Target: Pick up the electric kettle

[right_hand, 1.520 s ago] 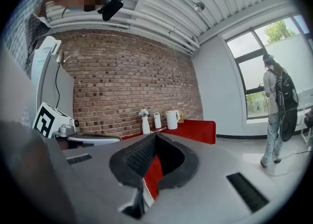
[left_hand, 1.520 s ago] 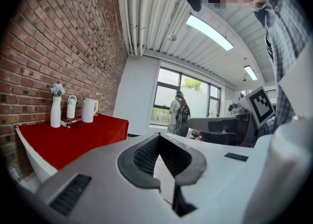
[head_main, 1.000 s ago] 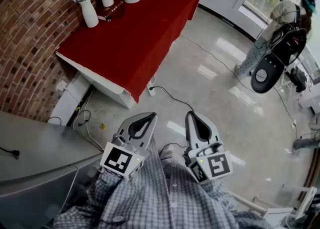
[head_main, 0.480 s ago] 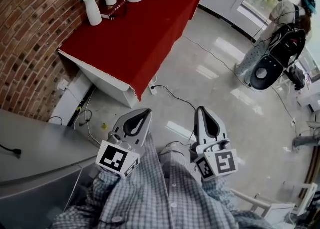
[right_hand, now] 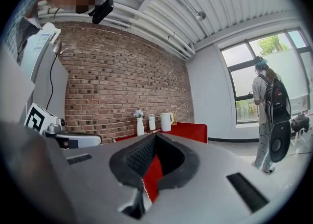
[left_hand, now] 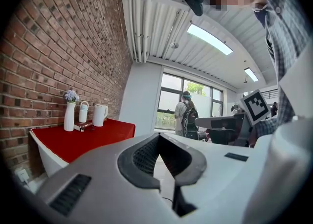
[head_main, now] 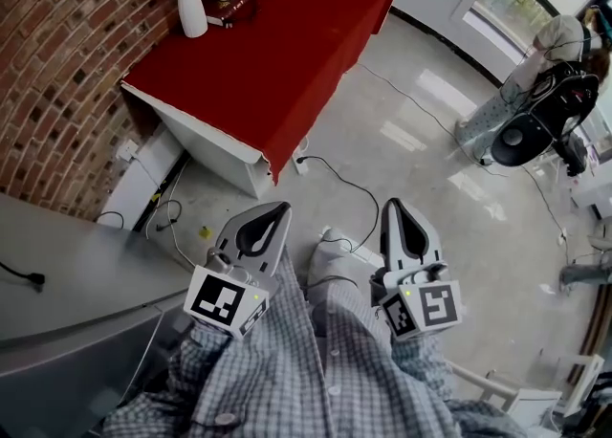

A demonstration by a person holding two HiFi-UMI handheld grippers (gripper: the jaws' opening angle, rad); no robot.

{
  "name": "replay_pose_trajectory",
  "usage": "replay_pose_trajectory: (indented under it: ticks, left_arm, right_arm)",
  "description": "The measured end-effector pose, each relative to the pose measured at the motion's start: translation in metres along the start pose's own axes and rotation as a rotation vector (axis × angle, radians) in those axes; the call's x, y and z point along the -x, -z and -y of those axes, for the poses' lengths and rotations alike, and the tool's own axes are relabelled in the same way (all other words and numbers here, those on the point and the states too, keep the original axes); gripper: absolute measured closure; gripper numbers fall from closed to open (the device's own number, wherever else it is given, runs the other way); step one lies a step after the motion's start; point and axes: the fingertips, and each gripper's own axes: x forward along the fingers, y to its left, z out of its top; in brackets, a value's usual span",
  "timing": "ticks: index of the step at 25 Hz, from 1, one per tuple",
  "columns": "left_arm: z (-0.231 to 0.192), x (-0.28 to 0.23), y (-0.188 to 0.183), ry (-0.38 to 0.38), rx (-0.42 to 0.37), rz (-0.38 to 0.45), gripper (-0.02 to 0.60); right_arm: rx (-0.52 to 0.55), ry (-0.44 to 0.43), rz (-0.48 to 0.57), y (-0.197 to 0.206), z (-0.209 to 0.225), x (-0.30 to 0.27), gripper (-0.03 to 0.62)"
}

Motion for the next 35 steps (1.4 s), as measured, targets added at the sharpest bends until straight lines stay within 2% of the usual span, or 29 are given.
replay_pose_trajectory:
  ticks: [8,14,23,35]
  left_arm:
    - [-0.014,-0.001,0.000,-0.029,-0.002,-0.007,0.581]
    - [-0.021,-0.023,-0.002,-0.034,-0.008,-0.011,0.581]
    - [-0.024,-0.071,-0.007,-0.052,-0.025,-0.018,0.580]
    - [-0.035,-0.146,-0.024,-0.150,-0.034,-0.002,0.580]
  right_arm:
    - [0.010,-0.054,-0.005,-0.003,-0.011,-0.026,0.588]
    - [0.007,-0.087,-0.026,0.003,-0.005,-0.042,0.588]
    - [-0.017,-0.111,-0.031,0.000,0.037,-0.078,0.588]
    - [-0.013,-0.204,-0.015,-0.022,0.101,-0.138,0.588]
